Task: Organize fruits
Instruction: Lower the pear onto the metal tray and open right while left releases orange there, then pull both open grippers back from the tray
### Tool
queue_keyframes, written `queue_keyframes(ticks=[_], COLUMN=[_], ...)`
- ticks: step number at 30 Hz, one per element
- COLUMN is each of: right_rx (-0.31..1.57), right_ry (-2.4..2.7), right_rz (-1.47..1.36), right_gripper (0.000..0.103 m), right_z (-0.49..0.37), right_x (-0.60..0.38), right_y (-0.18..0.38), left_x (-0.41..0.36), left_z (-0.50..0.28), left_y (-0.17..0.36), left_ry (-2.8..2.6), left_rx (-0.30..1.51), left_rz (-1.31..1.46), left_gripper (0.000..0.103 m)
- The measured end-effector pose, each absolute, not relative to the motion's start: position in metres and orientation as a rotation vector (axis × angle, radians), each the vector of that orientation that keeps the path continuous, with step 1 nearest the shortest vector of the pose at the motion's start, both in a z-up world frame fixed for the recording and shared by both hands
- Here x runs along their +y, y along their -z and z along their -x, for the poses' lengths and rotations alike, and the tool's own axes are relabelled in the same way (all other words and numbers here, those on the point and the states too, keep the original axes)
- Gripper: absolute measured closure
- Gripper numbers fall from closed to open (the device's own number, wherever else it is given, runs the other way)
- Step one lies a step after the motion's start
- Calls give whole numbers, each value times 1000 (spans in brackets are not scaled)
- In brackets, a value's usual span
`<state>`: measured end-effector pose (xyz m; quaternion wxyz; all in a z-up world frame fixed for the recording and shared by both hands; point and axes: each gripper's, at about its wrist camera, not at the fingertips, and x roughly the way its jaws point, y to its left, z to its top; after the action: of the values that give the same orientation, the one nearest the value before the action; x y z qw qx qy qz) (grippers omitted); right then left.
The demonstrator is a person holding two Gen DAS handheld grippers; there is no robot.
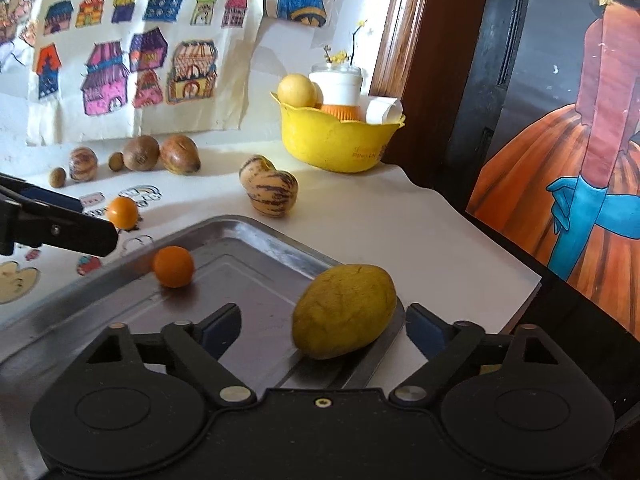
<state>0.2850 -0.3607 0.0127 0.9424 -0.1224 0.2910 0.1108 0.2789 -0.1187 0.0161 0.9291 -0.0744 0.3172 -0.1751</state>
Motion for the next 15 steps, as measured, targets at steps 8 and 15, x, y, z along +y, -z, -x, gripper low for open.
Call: queue_keyframes(ticks=[8, 15], right_rx=[608, 665], right_ry=[-229, -224], right_rz=[166, 152], right_gripper=[1, 1], right_z=[-245, -206], right_x=[-353, -343], right_y=[-27, -31], left_x=[-99, -79], left_z=[-241, -206], left_y=[-26, -21], left_ry=[293, 259], left_rx=[627, 654], left_rz=[138, 128], left_gripper=[0, 0])
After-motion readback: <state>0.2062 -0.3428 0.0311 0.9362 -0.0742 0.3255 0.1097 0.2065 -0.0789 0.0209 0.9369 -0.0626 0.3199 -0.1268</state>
